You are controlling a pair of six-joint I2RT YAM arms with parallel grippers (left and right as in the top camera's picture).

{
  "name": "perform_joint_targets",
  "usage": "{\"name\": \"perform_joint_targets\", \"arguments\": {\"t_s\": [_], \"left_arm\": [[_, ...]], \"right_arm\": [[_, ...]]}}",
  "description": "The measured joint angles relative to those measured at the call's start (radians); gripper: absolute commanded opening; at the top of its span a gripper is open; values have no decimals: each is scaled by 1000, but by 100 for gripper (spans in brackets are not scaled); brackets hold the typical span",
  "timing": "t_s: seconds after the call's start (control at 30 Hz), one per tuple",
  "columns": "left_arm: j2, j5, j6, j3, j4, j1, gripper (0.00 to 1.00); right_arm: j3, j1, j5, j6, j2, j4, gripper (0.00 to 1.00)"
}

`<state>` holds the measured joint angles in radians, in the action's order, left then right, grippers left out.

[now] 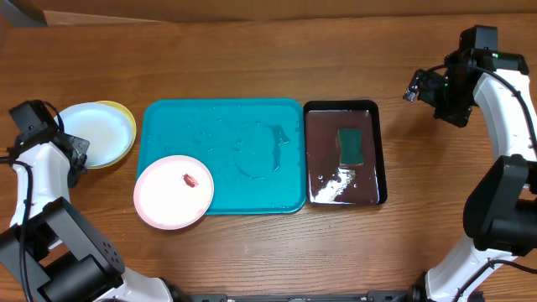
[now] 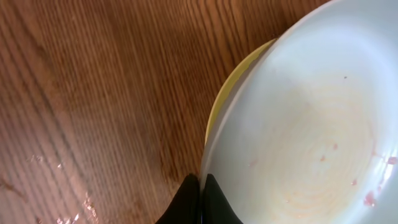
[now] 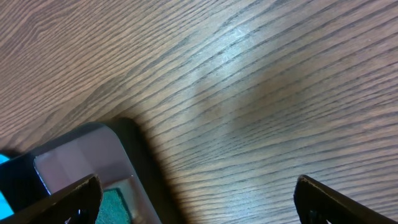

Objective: Clean dirty plates on tray and stack at the side
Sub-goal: 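Carry the light blue plate left and set it on the yellow plate, then release the stacked plate and move the left gripper to the white plate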

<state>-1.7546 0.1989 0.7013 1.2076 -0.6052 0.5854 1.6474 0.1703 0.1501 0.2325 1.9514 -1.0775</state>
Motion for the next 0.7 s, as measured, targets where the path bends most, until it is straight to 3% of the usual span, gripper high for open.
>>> {"name": "perform_joint_targets", "arguments": {"t_s": [0.53,0.6,0.7], "left_arm": [[0,0,3,-86,146,0,8],[0,0,3,-90,153,0,14],[0,-5,5,-91,158,0,38]], "right_arm": [[0,0,0,0,0,0,100],[0,0,0,-1,0,0,100],[0,0,0,0,0,0,100]]}}
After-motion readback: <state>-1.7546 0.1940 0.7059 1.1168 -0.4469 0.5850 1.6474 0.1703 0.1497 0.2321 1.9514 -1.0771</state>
